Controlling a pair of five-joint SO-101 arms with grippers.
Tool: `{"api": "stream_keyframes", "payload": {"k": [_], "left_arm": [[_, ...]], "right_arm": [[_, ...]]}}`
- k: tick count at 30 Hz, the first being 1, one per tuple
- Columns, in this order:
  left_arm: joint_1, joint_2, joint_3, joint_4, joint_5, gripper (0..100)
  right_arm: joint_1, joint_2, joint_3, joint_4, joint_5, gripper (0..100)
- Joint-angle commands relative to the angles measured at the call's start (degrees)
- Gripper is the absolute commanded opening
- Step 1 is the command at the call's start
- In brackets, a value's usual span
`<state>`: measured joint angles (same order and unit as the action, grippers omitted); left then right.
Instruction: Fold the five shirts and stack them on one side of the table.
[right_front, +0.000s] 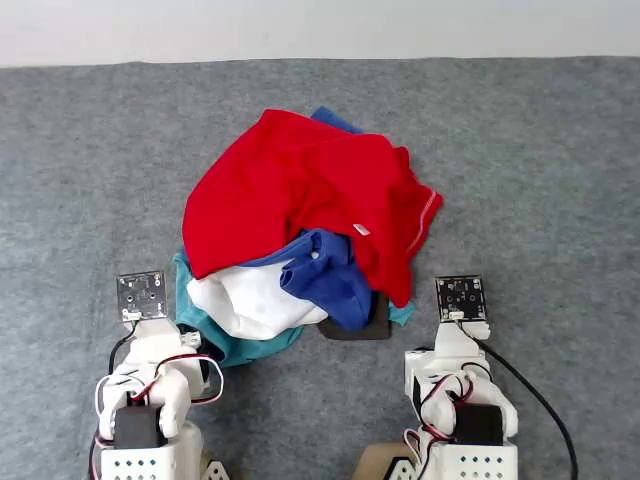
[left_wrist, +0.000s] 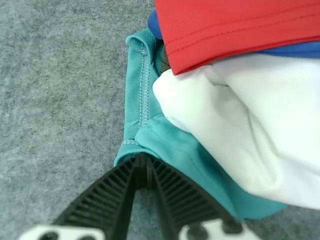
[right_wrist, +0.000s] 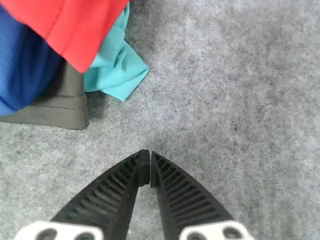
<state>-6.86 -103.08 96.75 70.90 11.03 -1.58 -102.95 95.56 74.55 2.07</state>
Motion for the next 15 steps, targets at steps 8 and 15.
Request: {"api": "stream_keyframes", "payload": {"k": [8, 15], "left_arm": [[0.0, -0.44, -0.31, 0.18, 0.44, 1], [0.88, -0.44, -0.31, -0.44, 0.26, 1]], "right_arm": [[0.31, -0.4, 0.88, 0.22, 0.7, 1.1], [0.31, -0.4, 0.88, 0.22, 0.7, 1.1]]}}
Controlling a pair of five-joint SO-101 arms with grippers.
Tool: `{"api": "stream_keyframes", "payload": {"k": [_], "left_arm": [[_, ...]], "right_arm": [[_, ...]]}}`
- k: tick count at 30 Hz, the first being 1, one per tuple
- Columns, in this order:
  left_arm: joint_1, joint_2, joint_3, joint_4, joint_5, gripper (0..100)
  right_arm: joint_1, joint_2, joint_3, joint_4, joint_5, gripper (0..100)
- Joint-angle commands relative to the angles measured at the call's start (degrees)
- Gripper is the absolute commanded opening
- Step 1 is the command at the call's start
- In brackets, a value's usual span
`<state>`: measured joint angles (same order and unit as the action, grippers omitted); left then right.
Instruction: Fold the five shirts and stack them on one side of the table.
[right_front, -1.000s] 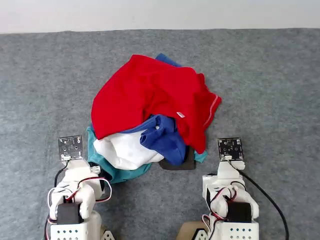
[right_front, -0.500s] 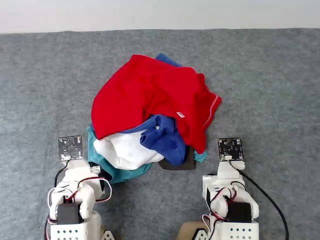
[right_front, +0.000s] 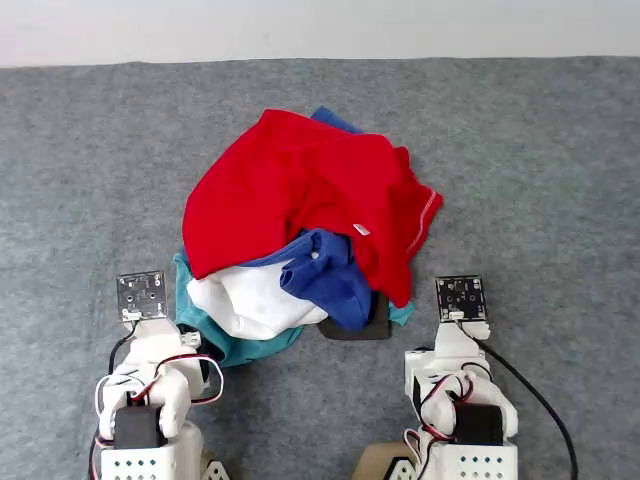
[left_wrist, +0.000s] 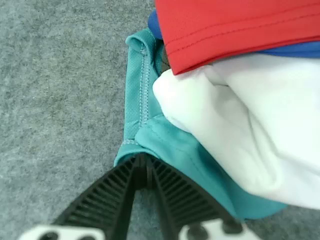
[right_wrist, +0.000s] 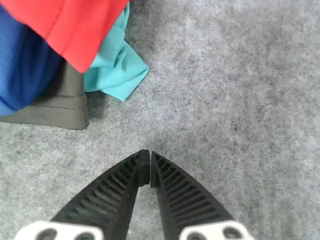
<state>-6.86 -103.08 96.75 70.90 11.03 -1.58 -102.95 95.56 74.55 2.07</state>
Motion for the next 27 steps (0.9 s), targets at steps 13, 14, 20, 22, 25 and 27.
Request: {"api": "stream_keyframes", "payload": {"k": [13, 14, 20, 22, 25, 27], "left_arm": [[5.54, -0.09, -13.93, -13.36, 0.18, 7], [6.68, 0.09, -15.87, -12.48, -0.09, 10], [12.22, 11.34, -31.87, -6.07, -1.05, 14], [12.31, 18.99, -38.2, -5.63, -1.05, 14], [12.31, 32.79, -48.48, -2.29, -1.05, 14], [12.31, 42.11, -56.22, 1.14, -1.05, 14]], "right_arm": [[0.31, -0.4, 0.88, 0.22, 0.7, 1.1], [0.31, -0.4, 0.88, 0.22, 0.7, 1.1], [0.31, -0.4, 0.88, 0.22, 0.7, 1.1], [0.31, -0.4, 0.88, 0.22, 0.7, 1.1], [0.31, -0.4, 0.88, 0.22, 0.7, 1.1], [0.31, -0.4, 0.88, 0.22, 0.7, 1.1]]}}
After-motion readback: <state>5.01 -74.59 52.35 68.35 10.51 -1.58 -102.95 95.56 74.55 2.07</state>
